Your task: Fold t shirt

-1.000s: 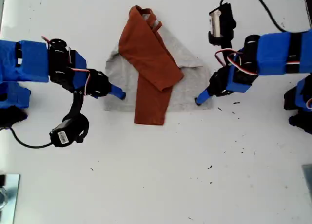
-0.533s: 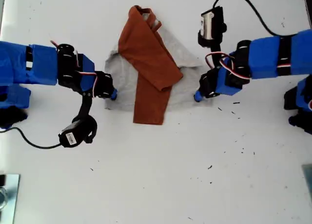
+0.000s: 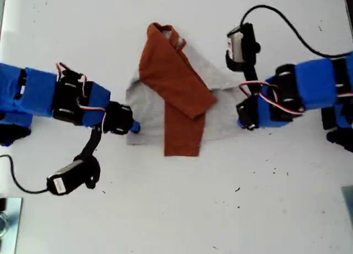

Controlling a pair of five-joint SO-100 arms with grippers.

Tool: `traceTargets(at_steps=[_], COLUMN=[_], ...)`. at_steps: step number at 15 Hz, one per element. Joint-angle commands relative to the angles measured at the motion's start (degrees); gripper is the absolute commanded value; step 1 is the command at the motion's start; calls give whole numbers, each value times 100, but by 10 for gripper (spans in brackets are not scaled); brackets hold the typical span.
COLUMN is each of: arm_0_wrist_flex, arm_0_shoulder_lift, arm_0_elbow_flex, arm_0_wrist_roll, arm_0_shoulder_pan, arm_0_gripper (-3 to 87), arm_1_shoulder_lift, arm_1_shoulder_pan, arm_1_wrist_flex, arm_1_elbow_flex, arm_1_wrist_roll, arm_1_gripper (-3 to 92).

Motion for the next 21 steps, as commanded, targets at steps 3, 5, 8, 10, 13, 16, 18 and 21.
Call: traceTargets(at_steps=[3,5,8,10,13,16,18,21], arm_0_wrist_flex=[44,88,369,149,-1195,-888,-809,-1301], arm_0_shoulder_lift=[606,844,1687,2373,2812,3401,3999,6864], arm_0_elbow_flex=[-246,-220,-149,448,2725,3366,3533,5071], arm_0_wrist_roll=[-870,-668,466,1336,817,141,-62,-519], arm_0_shoulder_pan=[1547,1292,-35,-1415,-3700,-4104,-3410,-1529], arm_0_gripper=[-3,-3,-2,57,226,244,222,74], arm_1_shoulder_lift=[1591,1617,2013,2610,2786,3164,3516,5370], arm_1_shoulder_pan=[-1424,-773,967,2355,3911,4219,3955,3217], arm_1_wrist_flex=[396,-44,-1257,-3182,-5423,-3841,-3252,-1916], arm_1_elbow_flex=[-26,141,483,1854,3665,3577,3691,4605], arm_1_wrist_roll=[809,448,-378,-176,686,747,633,422], arm_1_gripper=[31,31,32,39,268,268,268,267])
